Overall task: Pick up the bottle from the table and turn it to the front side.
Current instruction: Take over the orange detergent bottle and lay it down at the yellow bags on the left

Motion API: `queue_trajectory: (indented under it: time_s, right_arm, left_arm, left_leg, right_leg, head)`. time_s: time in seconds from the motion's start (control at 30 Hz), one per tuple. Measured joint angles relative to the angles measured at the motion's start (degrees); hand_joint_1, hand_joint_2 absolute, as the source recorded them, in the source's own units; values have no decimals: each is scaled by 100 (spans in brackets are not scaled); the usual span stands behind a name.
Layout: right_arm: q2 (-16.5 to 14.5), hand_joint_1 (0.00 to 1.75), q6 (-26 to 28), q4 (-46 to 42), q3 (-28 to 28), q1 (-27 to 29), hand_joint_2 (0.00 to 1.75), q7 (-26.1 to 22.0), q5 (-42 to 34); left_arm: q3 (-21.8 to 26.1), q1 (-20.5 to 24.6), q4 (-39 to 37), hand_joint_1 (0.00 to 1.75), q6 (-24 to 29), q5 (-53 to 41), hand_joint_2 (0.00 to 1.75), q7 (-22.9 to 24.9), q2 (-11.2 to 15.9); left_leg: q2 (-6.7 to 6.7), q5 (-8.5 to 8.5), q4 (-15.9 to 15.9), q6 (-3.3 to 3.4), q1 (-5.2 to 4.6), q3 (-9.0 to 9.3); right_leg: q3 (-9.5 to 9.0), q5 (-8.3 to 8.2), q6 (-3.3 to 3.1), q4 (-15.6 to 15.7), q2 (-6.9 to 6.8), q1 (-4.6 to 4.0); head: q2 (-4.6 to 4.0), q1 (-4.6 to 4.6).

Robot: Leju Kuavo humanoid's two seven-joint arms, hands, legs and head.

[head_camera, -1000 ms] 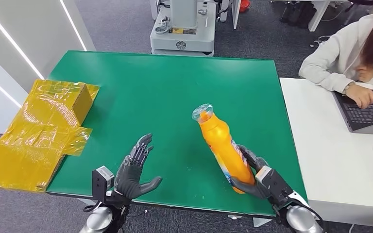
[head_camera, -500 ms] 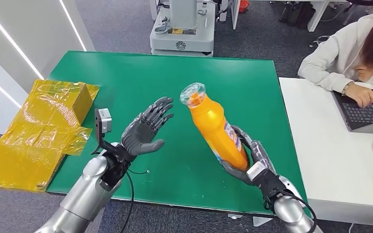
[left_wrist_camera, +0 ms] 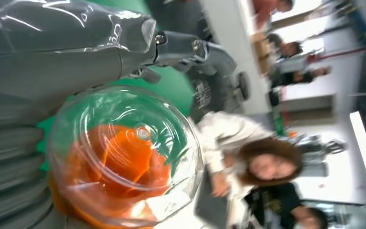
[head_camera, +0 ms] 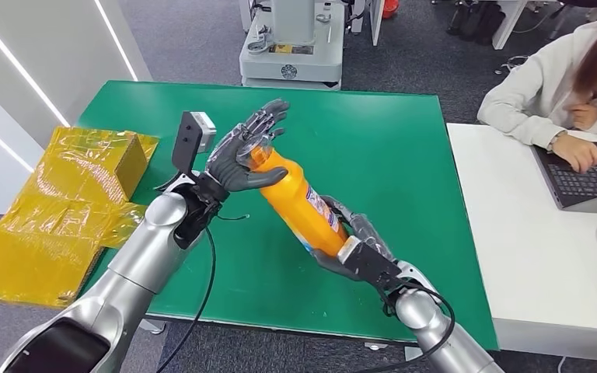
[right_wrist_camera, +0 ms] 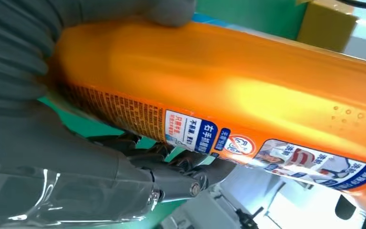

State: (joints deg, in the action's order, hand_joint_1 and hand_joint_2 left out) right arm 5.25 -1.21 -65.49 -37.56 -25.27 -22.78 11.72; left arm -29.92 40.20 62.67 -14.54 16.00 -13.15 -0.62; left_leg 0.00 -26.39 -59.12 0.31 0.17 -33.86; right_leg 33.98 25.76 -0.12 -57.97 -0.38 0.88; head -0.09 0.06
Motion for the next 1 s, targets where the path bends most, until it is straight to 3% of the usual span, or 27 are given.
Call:
queue_trajectory:
  time_s: [0.27, 0.4, 0.67, 0.73, 0.8, 0.87, 1.0]
  right_arm:
    - [-2, 175, 114, 600, -66, -45, 175, -162, -125]
    - [37, 175, 154, 680, -78, -46, 175, -133, -199]
    - [79, 175, 286, 737, -51, -49, 175, -138, -222]
    - [92, 175, 326, 741, -30, -48, 175, -181, -245]
    - [113, 175, 398, 722, 15, -44, 175, -222, -281]
    - [159, 175, 470, 662, 62, -20, 175, -244, -307]
    - [271, 175, 575, 451, 163, 151, 175, -249, -321]
  left_arm:
    - [-73, 15, -538, 0, -178, -57, 175, 48, 9]
    - [-98, 7, -610, 174, -320, -49, 175, 139, 40]
    - [-117, -8, -643, 175, -963, 855, 175, 655, 123]
    - [-117, -15, -648, 160, -1095, 1362, 175, 878, 131]
    - [-116, -46, -652, 160, -1177, 2064, 175, 1169, 136]
    - [-124, -92, -652, 175, -1194, 2673, 175, 1404, 138]
    - [-226, -117, -652, 175, -1180, 3175, 175, 1515, 126]
  left_leg:
    - [1, 0, -1, 0, 0, -2]
    - [1, 0, 0, 0, 0, -4]
    - [1, 0, -1, 0, 0, -5]
    - [1, 0, -1, 0, 0, -5]
    - [2, 0, -1, 0, 0, -4]
    - [2, 0, -3, 0, 0, -4]
    - [-2, 0, -4, 0, 0, -9]
  right_leg:
    - [3, 0, 0, 0, 1, 0]
    - [4, 0, 0, 0, 1, 0]
    - [5, 0, 0, 0, 1, 0]
    - [6, 0, 0, 0, 1, 0]
    - [6, 0, 0, 0, 1, 0]
    - [9, 0, 0, 1, 2, 0]
    - [11, 0, 0, 1, -2, 0]
  head:
    - [0, 1]
    - [0, 1]
    - [0, 1]
    - [0, 1]
    - [0, 1]
    - [0, 1]
    - [0, 1]
